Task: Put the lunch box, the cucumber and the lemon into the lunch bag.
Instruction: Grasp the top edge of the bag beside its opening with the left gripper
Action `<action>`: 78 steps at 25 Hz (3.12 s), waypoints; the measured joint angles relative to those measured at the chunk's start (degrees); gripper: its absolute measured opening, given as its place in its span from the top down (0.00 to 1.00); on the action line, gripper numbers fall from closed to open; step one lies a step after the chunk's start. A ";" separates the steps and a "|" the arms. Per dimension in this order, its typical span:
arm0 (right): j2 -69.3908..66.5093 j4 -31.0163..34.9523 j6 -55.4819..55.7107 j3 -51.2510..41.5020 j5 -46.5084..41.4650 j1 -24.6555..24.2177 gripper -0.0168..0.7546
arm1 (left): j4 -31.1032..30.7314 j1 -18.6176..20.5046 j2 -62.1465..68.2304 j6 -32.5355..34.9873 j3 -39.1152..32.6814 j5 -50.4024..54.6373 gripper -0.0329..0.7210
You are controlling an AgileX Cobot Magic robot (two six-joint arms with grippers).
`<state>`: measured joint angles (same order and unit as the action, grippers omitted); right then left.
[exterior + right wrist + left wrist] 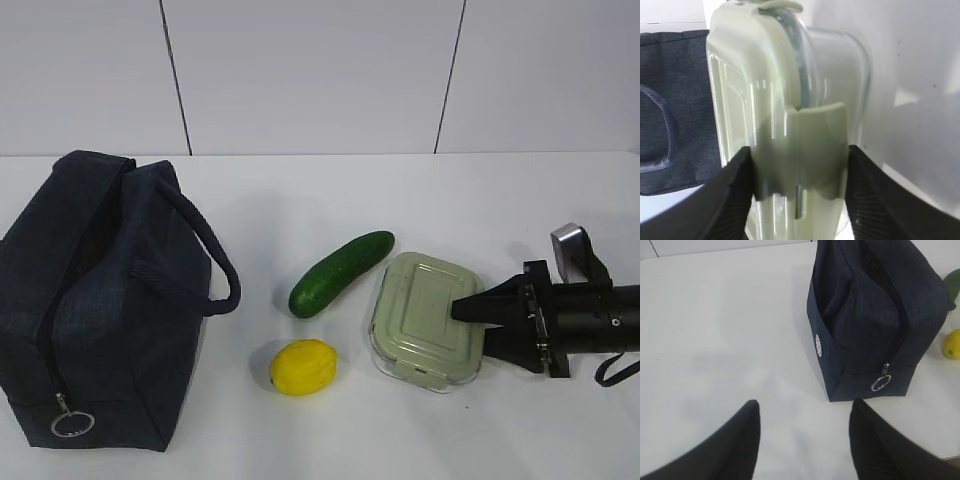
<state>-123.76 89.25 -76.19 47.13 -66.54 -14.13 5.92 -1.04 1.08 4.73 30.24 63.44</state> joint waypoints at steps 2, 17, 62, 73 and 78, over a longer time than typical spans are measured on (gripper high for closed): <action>0.16 -0.13 0.10 0.00 0.00 0.00 0.44 | 0.00 0.00 0.00 0.00 0.00 0.00 0.41; 2.13 -1.66 1.44 0.00 2.40 0.00 0.44 | 0.00 0.00 0.00 0.00 0.00 0.00 0.42; 9.89 -2.92 11.78 -0.29 3.54 2.71 0.44 | 0.00 0.00 0.00 0.00 0.00 0.10 0.47; 13.12 -5.79 15.21 -0.42 3.46 2.71 0.44 | 0.00 0.00 0.00 0.11 0.00 0.10 0.47; 15.74 -5.79 15.87 -0.42 3.33 2.71 0.44 | 0.00 0.00 1.39 0.22 0.00 0.10 0.47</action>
<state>-108.02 83.47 -60.32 46.71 -63.21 -11.43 5.92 -1.04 2.47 4.95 30.24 63.54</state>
